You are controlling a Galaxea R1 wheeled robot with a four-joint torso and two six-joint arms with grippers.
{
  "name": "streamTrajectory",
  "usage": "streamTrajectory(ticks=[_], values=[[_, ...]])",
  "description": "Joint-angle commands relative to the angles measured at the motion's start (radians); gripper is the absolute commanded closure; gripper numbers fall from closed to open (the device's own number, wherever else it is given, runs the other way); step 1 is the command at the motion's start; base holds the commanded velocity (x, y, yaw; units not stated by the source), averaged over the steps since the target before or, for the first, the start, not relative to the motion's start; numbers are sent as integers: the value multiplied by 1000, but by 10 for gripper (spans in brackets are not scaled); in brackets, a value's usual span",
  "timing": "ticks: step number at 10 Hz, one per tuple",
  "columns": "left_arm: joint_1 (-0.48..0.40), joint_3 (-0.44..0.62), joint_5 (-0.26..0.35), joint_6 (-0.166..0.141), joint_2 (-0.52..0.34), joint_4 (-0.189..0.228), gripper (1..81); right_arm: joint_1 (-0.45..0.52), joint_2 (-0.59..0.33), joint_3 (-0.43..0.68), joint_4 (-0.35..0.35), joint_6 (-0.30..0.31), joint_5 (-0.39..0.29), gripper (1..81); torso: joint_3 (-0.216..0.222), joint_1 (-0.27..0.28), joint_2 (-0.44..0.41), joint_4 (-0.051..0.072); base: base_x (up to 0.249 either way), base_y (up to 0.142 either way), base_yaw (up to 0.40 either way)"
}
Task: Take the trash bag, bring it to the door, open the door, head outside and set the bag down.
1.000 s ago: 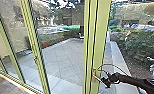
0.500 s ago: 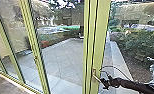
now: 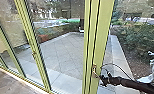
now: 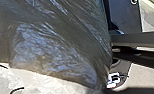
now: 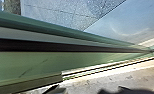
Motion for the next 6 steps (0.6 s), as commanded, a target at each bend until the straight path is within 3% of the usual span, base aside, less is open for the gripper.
streamTrajectory(ticks=[1, 3, 6], values=[[-22, 4, 78, -3, -6, -9, 811, -48, -3, 111, -19, -37, -297, 10, 3, 0, 0, 0, 0, 0, 0], [-18, 4, 78, -3, -9, -9, 811, -24, -41, 135, -15, -36, -244, 10, -17, 0, 0, 0, 0, 0, 0], [-11, 4, 80, -3, -13, -9, 811, 18, -66, 131, -7, -36, -219, 10, -16, 1, 1, 0, 0, 0, 0]])
